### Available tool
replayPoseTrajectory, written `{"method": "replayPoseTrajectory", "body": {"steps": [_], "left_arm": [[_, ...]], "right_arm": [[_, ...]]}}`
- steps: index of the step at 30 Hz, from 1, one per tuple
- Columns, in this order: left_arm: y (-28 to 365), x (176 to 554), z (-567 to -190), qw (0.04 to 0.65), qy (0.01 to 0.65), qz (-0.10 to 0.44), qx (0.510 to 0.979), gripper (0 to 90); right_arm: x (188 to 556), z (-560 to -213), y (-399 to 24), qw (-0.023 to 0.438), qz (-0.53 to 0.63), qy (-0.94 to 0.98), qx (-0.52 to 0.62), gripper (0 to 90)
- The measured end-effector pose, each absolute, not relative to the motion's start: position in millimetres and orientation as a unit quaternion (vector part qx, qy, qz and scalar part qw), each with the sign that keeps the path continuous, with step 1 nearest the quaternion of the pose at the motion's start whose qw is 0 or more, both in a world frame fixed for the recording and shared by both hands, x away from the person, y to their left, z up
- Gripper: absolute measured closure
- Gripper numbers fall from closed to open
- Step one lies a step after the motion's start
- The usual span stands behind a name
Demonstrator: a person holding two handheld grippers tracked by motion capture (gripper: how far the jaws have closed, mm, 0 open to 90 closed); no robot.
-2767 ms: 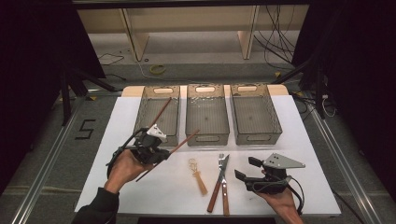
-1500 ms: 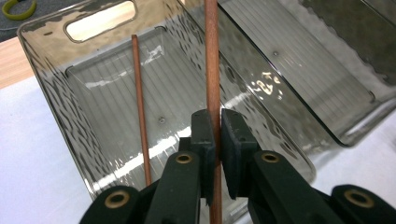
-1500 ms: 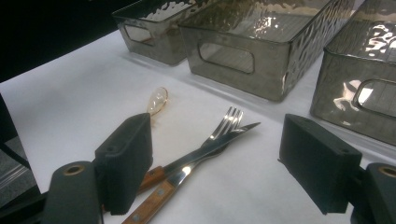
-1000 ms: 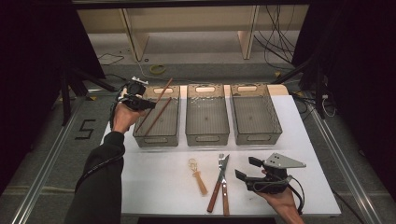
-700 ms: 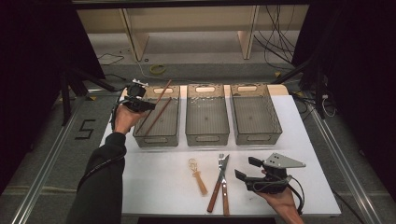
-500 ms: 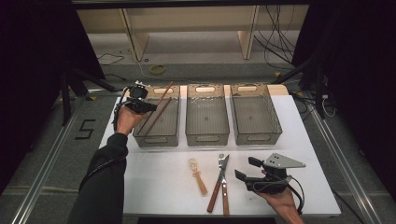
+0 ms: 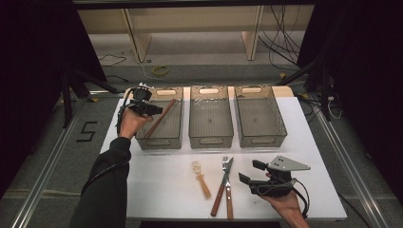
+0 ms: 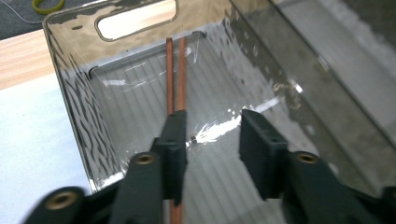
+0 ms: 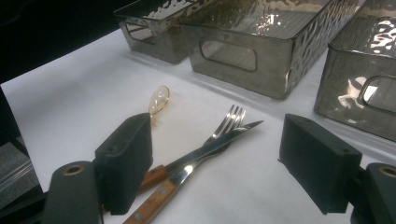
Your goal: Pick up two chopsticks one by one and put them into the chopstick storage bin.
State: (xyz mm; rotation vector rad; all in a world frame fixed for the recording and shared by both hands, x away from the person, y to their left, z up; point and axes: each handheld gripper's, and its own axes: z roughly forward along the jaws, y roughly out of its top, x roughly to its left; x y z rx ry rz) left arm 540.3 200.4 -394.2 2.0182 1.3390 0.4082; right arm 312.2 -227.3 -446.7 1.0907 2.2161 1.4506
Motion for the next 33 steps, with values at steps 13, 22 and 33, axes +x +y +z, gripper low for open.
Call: {"method": "replayPoseTrajectory", "body": {"steps": [13, 22, 33], "left_arm": [[207, 508, -383, 0.389, 0.496, 0.131, 0.765, 40.7], [210, 474, -382, 0.418, 0.477, 0.130, 0.762, 33.0], [203, 431, -392, 0.443, 0.446, 0.135, 0.766, 27.0]], "right_arm": [[312, -445, -226, 0.132, 0.501, 0.768, 0.375, 26.3], [312, -441, -218, 0.125, 0.497, 0.776, 0.369, 26.2], [312, -437, -194, 0.110, 0.487, 0.791, 0.354, 26.1]]}}
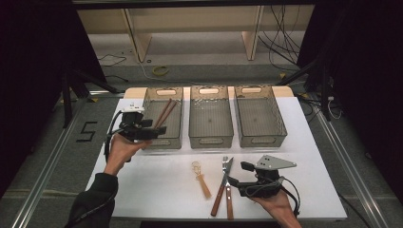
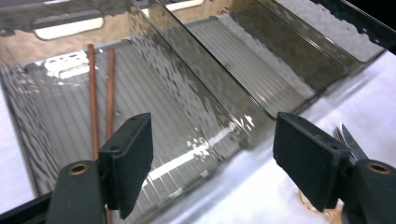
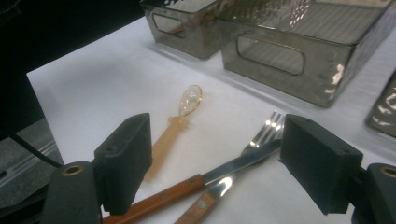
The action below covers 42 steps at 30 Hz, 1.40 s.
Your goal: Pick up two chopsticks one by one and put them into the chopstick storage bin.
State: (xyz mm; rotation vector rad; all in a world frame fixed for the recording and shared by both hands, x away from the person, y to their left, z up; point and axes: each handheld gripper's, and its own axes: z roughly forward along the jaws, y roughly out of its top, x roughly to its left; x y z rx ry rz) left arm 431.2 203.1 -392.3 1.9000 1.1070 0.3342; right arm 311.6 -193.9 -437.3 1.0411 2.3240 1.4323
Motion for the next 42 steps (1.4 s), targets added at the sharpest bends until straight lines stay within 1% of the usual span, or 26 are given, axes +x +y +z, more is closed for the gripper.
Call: {"method": "replayPoseTrajectory", "body": {"steps": [2, 4, 13, 17, 23, 30, 42], "left_arm": [[202, 424, -396, 0.449, 0.443, 0.133, 0.765, 25.4], [201, 416, -400, 0.467, 0.443, 0.131, 0.754, 24.9], [193, 391, -419, 0.477, 0.429, 0.137, 0.755, 23.9], [189, 383, -423, 0.480, 0.421, 0.142, 0.757, 23.4], [185, 372, -430, 0.490, 0.412, 0.146, 0.754, 22.9], [185, 361, -436, 0.498, 0.408, 0.152, 0.750, 22.3], [186, 352, -446, 0.509, 0.392, 0.151, 0.751, 21.4]], "right_arm": [[313, -437, -189, 0.105, 0.485, 0.793, 0.354, 26.2], [315, -437, -185, 0.101, 0.484, 0.794, 0.352, 26.3], [319, -437, -156, 0.087, 0.464, 0.812, 0.344, 28.9], [321, -440, -144, 0.088, 0.445, 0.822, 0.344, 29.8], [323, -443, -133, 0.091, 0.424, 0.832, 0.345, 31.4], [324, -450, -119, 0.083, 0.397, 0.846, 0.345, 32.7], [325, -461, -103, 0.071, 0.363, 0.864, 0.341, 34.6]]}}
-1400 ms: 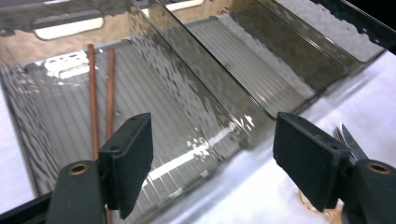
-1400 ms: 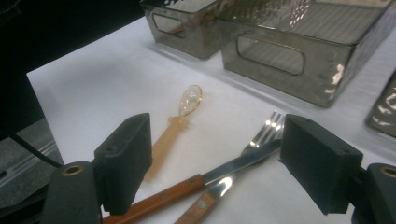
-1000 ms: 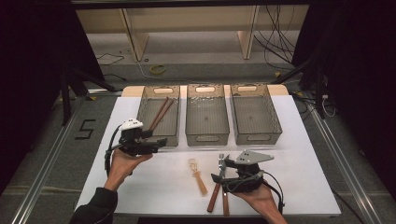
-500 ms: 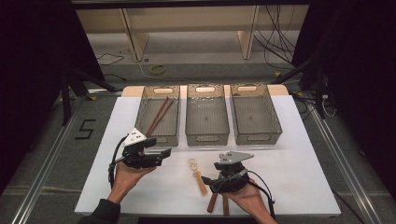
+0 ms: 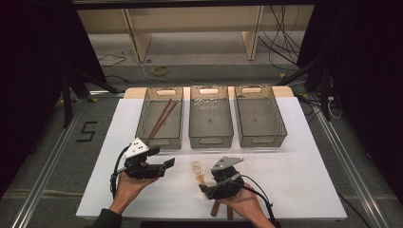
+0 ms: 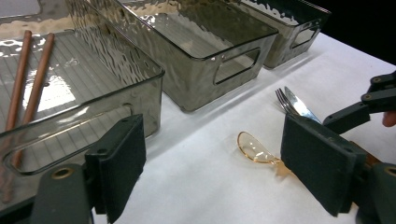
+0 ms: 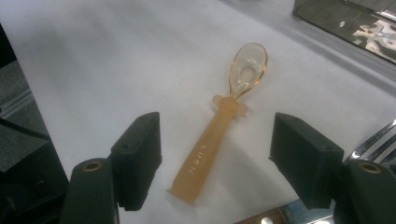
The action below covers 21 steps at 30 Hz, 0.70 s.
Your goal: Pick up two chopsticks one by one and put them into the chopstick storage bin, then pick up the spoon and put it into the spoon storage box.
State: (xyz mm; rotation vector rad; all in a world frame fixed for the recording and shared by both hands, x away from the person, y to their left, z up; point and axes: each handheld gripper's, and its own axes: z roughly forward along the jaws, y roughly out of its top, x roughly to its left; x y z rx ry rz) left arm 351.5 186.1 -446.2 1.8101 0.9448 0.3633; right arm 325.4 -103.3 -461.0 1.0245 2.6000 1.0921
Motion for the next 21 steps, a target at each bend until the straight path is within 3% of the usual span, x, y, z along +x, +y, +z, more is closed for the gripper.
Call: {"method": "replayPoseTrajectory", "body": {"steps": [21], "left_arm": [[191, 345, -456, 0.508, 0.396, 0.156, 0.749, 18.9]], "right_arm": [[327, -472, -96, 0.058, 0.323, 0.886, 0.328, 41.5]]}}
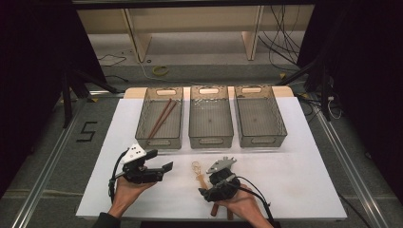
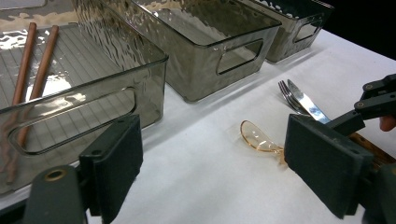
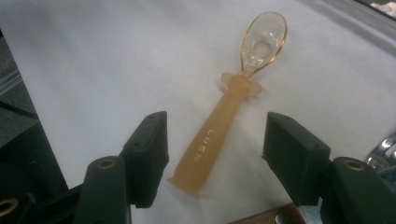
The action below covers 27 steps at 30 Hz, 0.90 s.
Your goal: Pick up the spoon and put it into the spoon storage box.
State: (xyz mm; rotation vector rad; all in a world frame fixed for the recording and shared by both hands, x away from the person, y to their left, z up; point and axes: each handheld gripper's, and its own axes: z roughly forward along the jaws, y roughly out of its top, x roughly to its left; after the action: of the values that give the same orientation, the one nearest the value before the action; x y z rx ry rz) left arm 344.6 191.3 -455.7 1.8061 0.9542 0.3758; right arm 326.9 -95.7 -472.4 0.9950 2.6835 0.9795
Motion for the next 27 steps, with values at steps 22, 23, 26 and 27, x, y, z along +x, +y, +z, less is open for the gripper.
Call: {"method": "replayPoseTrajectory", "body": {"steps": [22, 23, 26, 27], "left_arm": [[190, 342, -460, 0.501, 0.390, 0.162, 0.756, 19.2], [190, 342, -460, 0.499, 0.391, 0.161, 0.756, 19.4], [190, 342, -462, 0.496, 0.391, 0.160, 0.759, 19.7], [190, 342, -462, 0.497, 0.390, 0.160, 0.758, 19.8]], "right_arm": [[324, -480, -87, 0.075, 0.282, 0.908, 0.300, 60.8], [323, -480, -87, 0.077, 0.281, 0.908, 0.301, 61.4], [322, -480, -85, 0.079, 0.277, 0.908, 0.304, 65.3], [322, -479, -85, 0.077, 0.275, 0.910, 0.302, 67.2]]}}
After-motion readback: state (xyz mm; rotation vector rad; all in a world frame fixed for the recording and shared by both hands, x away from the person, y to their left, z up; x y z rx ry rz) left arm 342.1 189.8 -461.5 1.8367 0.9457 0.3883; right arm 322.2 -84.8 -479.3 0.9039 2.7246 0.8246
